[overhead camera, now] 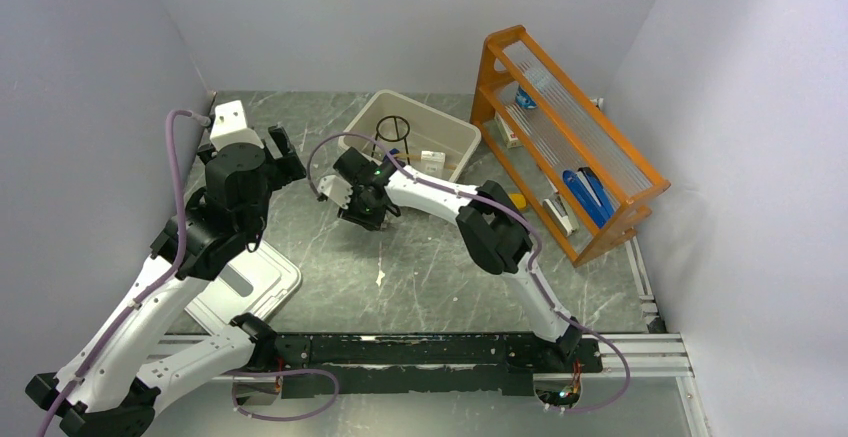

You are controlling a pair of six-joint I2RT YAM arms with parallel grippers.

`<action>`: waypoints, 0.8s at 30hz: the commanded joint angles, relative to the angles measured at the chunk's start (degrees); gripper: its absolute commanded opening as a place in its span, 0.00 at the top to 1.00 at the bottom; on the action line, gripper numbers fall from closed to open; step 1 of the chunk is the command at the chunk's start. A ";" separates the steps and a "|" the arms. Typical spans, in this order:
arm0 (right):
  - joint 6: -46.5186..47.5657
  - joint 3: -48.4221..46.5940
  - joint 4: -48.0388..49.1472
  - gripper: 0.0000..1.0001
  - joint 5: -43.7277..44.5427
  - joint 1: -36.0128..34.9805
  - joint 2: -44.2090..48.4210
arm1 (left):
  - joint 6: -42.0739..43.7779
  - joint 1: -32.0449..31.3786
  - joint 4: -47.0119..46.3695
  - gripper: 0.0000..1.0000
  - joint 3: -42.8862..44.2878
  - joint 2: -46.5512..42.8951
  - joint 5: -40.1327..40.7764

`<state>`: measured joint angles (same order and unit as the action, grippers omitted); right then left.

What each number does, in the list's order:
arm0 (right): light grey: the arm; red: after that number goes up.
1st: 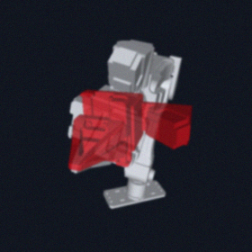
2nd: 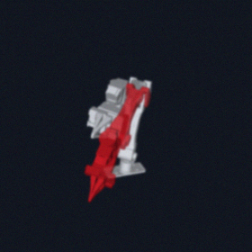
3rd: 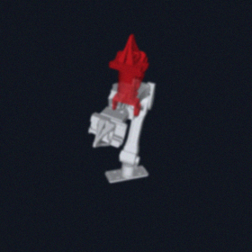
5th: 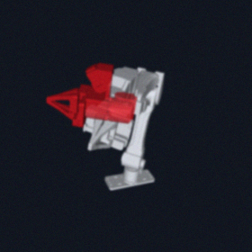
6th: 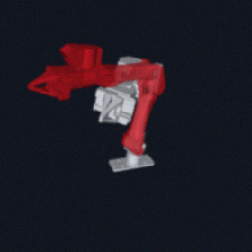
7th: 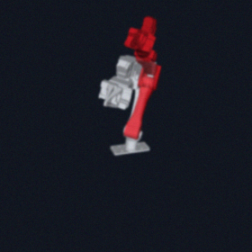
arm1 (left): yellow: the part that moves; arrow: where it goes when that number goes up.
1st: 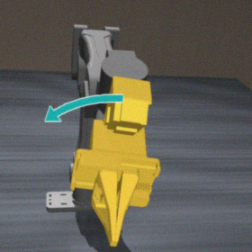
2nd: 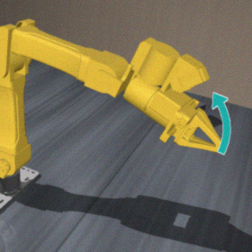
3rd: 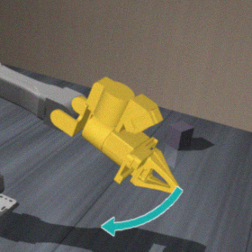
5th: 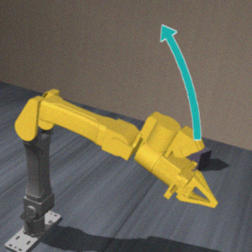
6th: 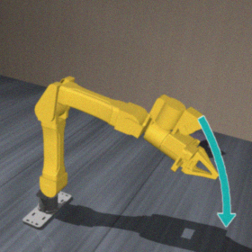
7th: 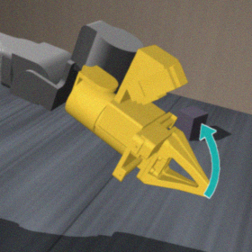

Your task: Organize the chemistry lab equipment

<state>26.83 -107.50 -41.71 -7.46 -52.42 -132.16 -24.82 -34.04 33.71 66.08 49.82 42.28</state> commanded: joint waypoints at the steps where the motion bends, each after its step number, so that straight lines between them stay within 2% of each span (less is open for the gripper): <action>1: -0.57 1.17 -1.47 0.65 3.07 -0.33 -0.54 | 0.38 0.29 0.12 0.12 1.11 -0.61 0.12; 3: -0.57 1.30 -1.43 0.67 3.07 -0.28 -0.98 | 0.42 0.29 0.08 0.12 1.07 -0.69 0.10; 5: -0.66 1.33 -1.44 0.75 2.71 -0.31 -1.08 | 0.39 0.29 0.04 0.12 1.09 -0.65 0.04; 8: -1.10 1.20 -0.99 0.99 2.46 -0.37 -0.49 | 0.38 0.30 0.04 0.12 1.01 -0.63 -0.07; 12: -4.38 3.37 3.51 1.00 -2.85 -0.28 5.06 | 0.47 0.29 0.35 0.12 1.41 -0.56 -0.14; 17: -8.07 10.55 15.54 1.00 -9.27 -0.26 16.83 | 1.00 0.29 0.74 0.12 2.65 -1.12 0.30; 21: -11.03 14.58 23.23 1.00 -8.92 -0.01 24.43 | 1.15 0.29 1.04 0.12 3.50 -1.87 0.36; 24: -13.67 17.21 28.70 1.00 -5.01 0.45 29.53 | 1.09 0.29 1.17 0.12 3.82 -2.32 0.13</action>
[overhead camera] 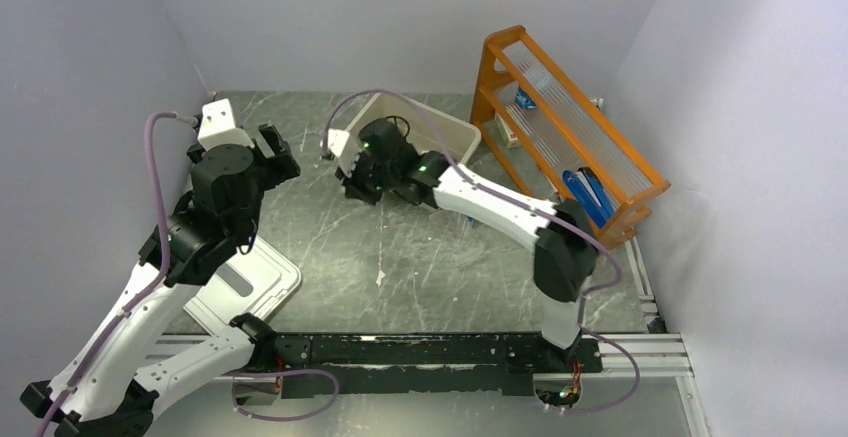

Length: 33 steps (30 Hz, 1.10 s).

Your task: Organize the chemistry lab equipment

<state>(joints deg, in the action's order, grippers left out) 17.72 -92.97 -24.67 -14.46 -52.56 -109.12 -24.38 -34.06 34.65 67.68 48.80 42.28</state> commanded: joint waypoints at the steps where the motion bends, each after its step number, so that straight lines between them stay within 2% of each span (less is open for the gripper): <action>1: -5.56 3.52 13.55 1.00 3.70 0.81 7.92 | 0.56 0.31 0.24 0.12 2.17 -1.38 0.09; 7: -10.81 8.52 21.69 1.00 15.05 5.19 13.65 | 0.19 0.31 0.46 0.12 1.61 -1.26 -0.93; 15: -19.86 9.13 17.75 1.00 25.49 13.95 10.58 | 0.88 0.32 -0.17 0.13 -0.90 0.34 -2.31; 20: -21.95 10.55 16.47 1.00 26.98 15.55 6.76 | -0.01 0.32 1.89 0.13 -5.09 3.28 -1.23; 33: -23.20 6.38 13.19 1.00 31.64 17.88 -5.62 | -0.49 0.40 1.04 0.12 -6.19 5.98 -3.76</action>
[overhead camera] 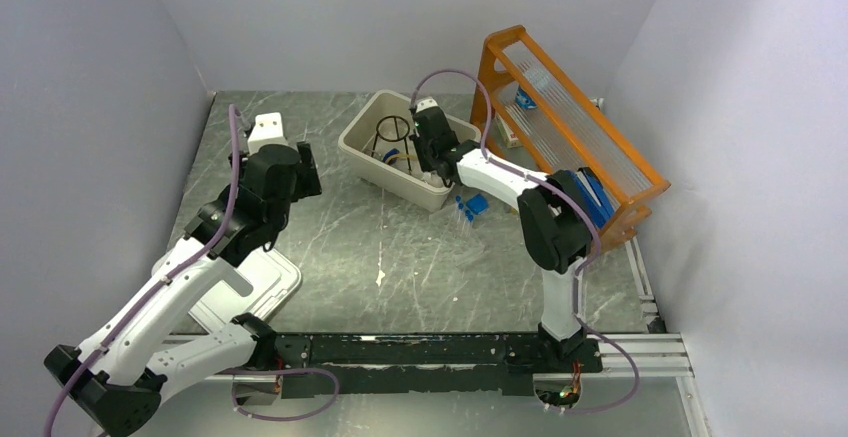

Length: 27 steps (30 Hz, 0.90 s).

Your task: Organize the chemistry lab equipment

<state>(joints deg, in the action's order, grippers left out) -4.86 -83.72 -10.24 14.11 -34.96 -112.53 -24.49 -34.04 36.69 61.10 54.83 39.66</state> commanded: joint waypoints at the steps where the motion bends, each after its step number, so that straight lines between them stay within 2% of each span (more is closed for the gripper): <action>1: -0.63 -3.17 -1.36 1.00 3.08 0.39 -2.86 | -0.31 0.33 -1.07 0.12 0.42 0.13 -1.26; 7: -1.71 -3.64 -2.30 0.74 1.27 0.33 -1.84 | 0.32 0.40 -0.97 0.13 0.95 0.49 -1.19; 16: -3.31 -6.48 -6.25 0.52 0.51 -2.21 6.56 | 3.68 0.38 -0.86 0.14 7.99 -0.84 1.83; 23: -4.60 -7.34 -7.21 0.39 3.60 -12.03 10.61 | 6.82 0.38 -1.45 0.14 16.51 -4.54 2.91; 27: -6.34 -8.75 -6.71 0.33 1.92 -20.25 8.78 | 8.18 0.38 -1.36 0.15 20.05 -6.84 3.52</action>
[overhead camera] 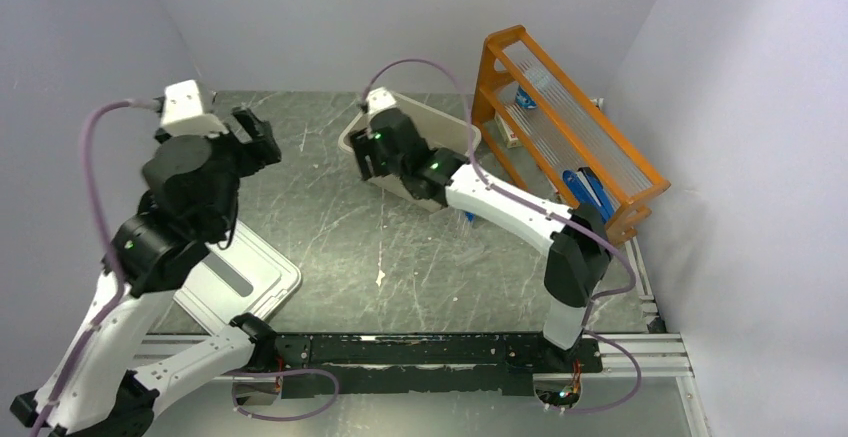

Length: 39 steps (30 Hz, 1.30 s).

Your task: Organize the chemistry lab equipment

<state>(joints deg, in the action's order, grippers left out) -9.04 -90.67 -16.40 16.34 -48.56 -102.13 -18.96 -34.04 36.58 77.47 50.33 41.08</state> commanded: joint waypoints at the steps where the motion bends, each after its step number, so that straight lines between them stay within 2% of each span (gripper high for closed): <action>1: -2.62 -2.66 -0.40 0.32 -0.53 -9.20 -2.84 | 2.86 0.31 -1.25 0.15 4.18 -2.97 2.21; 5: -3.92 -7.40 -1.22 0.29 -0.57 -16.94 -10.74 | 3.10 0.37 -1.30 0.14 4.41 -4.92 2.18; 10: -5.54 -13.29 -1.43 0.28 -4.12 -22.03 -19.58 | 3.14 0.40 0.73 0.14 4.73 -4.96 2.37; 12: -6.10 -14.97 -1.20 0.31 -7.59 -22.63 -22.27 | 3.01 0.31 1.38 0.14 4.54 -4.71 2.73; 17: -5.95 -19.89 -4.21 0.47 -10.84 -23.21 -28.80 | 2.07 0.38 1.68 0.14 3.27 -4.75 2.57; 24: -4.87 -22.17 -4.93 0.43 -15.95 -23.18 -33.17 | 1.65 0.31 1.70 0.14 2.60 -3.95 1.95; 28: -4.78 -23.49 -5.44 0.43 -15.51 -23.32 -35.25 | 1.47 0.38 1.63 0.14 2.47 -3.53 1.55; 39: -2.62 -25.60 -9.61 0.77 -6.45 -23.17 -38.76 | 1.02 0.42 1.85 0.14 1.99 -3.00 1.23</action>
<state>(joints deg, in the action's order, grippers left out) -12.84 -115.22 -22.46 4.69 -71.85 -139.28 -17.61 -34.04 37.95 80.05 47.22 42.59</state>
